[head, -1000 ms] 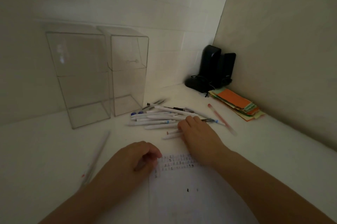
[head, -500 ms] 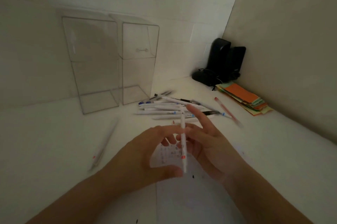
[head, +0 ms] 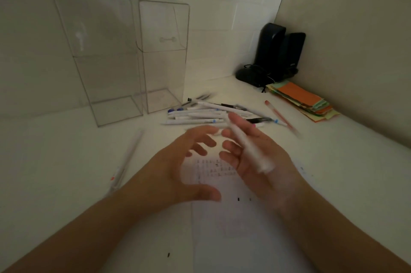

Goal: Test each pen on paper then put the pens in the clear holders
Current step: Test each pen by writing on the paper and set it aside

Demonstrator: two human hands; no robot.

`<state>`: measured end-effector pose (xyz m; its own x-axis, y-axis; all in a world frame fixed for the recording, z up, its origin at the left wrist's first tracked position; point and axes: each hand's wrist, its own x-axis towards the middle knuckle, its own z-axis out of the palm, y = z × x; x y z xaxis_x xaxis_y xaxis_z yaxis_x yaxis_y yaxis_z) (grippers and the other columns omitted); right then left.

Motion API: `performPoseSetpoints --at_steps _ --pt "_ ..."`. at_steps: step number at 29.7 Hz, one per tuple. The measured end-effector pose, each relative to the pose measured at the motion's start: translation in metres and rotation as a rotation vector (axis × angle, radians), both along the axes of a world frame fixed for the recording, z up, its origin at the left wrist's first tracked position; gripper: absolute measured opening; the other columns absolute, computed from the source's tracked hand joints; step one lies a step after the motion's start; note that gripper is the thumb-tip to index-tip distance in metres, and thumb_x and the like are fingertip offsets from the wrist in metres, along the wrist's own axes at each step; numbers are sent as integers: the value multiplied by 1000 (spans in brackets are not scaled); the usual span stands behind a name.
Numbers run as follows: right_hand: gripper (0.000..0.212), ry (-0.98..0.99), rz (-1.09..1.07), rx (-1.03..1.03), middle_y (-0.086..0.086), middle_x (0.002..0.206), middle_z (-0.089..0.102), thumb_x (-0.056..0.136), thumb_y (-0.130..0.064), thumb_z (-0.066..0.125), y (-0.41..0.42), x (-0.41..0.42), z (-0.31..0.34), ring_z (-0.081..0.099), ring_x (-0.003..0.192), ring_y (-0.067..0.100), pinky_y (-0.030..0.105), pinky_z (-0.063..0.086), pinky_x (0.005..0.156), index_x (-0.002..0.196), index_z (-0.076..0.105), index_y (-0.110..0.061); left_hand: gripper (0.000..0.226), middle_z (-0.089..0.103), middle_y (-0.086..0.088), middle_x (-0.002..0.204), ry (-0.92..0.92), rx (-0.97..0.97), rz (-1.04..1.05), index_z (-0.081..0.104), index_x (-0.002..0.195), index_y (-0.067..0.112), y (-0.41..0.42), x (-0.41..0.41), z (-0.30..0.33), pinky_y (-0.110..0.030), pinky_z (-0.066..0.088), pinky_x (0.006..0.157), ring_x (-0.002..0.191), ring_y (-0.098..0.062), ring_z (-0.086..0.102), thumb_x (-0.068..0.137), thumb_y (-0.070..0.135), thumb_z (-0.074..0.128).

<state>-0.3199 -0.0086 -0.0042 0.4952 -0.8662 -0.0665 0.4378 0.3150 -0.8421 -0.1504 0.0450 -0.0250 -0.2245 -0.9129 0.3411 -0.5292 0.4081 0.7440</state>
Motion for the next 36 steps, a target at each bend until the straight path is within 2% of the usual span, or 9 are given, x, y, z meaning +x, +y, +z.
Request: performPoseSetpoints --at_steps 2,4,7,10,13,16,21,30,36 --pt "27 -60 -42 -6 3 77 72 82 -6 49 -2 -4 1 66 62 11 23 55 58 103 64 -13 59 49 31 113 -43 46 63 32 112 56 -3 1 -3 -4 34 86 106 8 47 61 62 62" --pt "12 19 -111 -79 2 66 69 81 -18 54 -3 -6 0 61 55 10 22 52 53 87 65 -17 36 56 30 100 -160 41 103 41 101 48 -5 1 -6 -3 32 83 101 14 45 74 43 64" --pt "39 251 -191 -128 2 40 47 90 -33 48 -2 -7 -3 40 37 12 26 39 46 56 61 -18 33 50 27 89 -235 34 103 50 94 42 -7 3 -7 1 30 78 95 16 43 86 10 56" --pt "47 402 -97 -213 7 40 51 94 -27 39 4 -2 -3 40 36 17 23 35 40 54 61 -13 29 49 27 84 -239 37 137 57 91 36 -9 3 -3 1 31 78 91 9 47 87 8 54" --pt "31 734 -73 -414 -3 37 47 88 -28 55 8 2 -7 37 33 9 17 31 35 63 55 -12 26 49 28 78 -210 31 159 63 93 29 -9 1 -3 0 32 77 87 9 49 85 5 56" --pt "17 851 -32 -552 -8 39 51 80 -16 65 6 6 -11 40 34 1 13 31 35 70 51 -13 27 52 26 79 -204 20 162 64 93 27 -9 1 -3 -2 31 76 86 5 50 84 3 56" --pt "31 823 -184 -618 -10 35 37 71 -4 63 6 13 -23 33 33 3 14 26 32 54 38 -12 24 55 23 82 -202 27 151 63 91 28 -10 0 -4 0 30 74 87 0 49 84 5 57" --pt "29 832 -195 -697 -9 39 36 71 -1 62 7 15 -27 31 35 4 13 25 34 55 39 -10 21 63 9 91 -204 26 127 63 92 27 -11 3 -10 -1 30 75 85 3 47 84 8 59" --pt "34 816 -160 -694 -9 36 35 72 -1 62 7 14 -26 31 33 4 12 26 33 53 37 -12 26 62 12 89 -194 18 121 58 87 34 -10 4 -9 -1 29 76 86 4 47 84 9 59"
